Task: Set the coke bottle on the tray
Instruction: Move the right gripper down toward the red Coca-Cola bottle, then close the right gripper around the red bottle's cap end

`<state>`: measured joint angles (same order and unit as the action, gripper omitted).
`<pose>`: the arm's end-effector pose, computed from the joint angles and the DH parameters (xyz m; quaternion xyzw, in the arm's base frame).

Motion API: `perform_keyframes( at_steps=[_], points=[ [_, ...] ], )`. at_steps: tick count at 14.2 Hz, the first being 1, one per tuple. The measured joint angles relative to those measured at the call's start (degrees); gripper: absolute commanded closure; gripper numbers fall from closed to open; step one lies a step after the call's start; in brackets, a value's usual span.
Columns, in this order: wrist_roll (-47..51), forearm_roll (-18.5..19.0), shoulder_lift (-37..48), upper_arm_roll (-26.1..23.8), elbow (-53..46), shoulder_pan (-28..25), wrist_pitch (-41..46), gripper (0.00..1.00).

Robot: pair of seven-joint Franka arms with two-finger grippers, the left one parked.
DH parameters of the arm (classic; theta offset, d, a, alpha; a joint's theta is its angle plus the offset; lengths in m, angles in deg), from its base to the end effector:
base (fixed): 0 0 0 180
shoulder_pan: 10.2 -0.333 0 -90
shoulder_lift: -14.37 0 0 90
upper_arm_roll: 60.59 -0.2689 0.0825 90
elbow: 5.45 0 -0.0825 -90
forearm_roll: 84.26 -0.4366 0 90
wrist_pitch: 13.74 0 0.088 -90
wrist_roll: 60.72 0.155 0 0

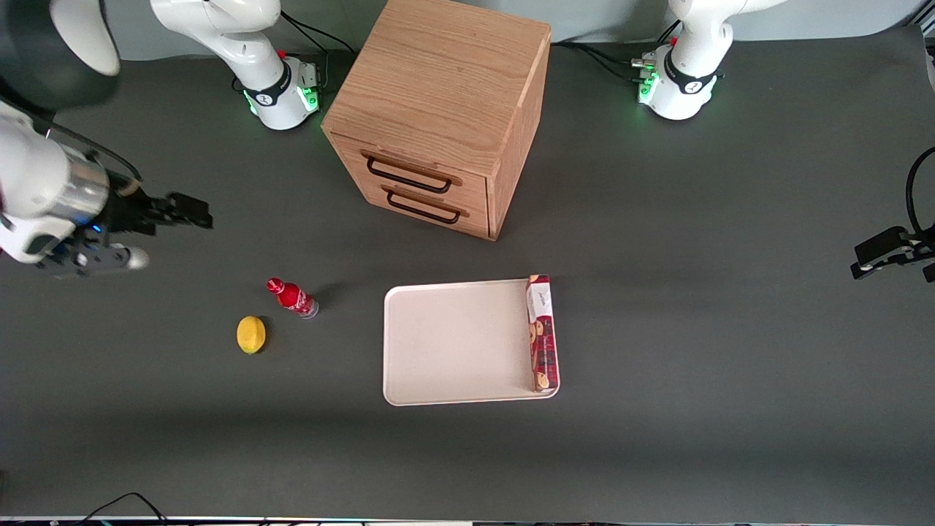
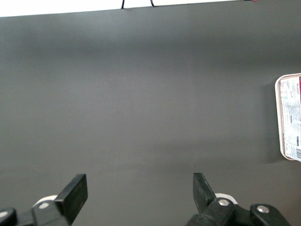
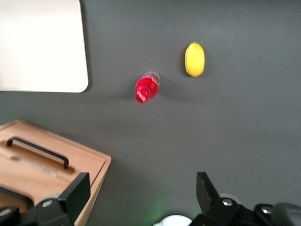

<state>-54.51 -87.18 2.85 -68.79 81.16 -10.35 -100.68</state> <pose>0.6273 0.0956 0.4325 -0.9944 -0.0174 0.1007 0.0272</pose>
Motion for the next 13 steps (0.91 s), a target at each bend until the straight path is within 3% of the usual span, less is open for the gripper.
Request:
perform_keyframes(
  at_steps=[5,9,10,11,13],
  points=[
    [4.50,0.21,-6.01,-0.93,14.21,-0.20,-22.18,0.00],
    [7.41,0.95,-7.44,-1.45,20.23,-0.93,-29.91,0.00],
    [8.20,1.26,-7.43,-1.68,21.37,-0.97,-30.71,0.05],
    [8.82,1.74,-7.42,-1.97,22.56,-0.97,-31.79,0.16],
    [9.33,3.55,-7.35,-2.51,24.34,-0.99,-33.39,0.53]
  ],
)
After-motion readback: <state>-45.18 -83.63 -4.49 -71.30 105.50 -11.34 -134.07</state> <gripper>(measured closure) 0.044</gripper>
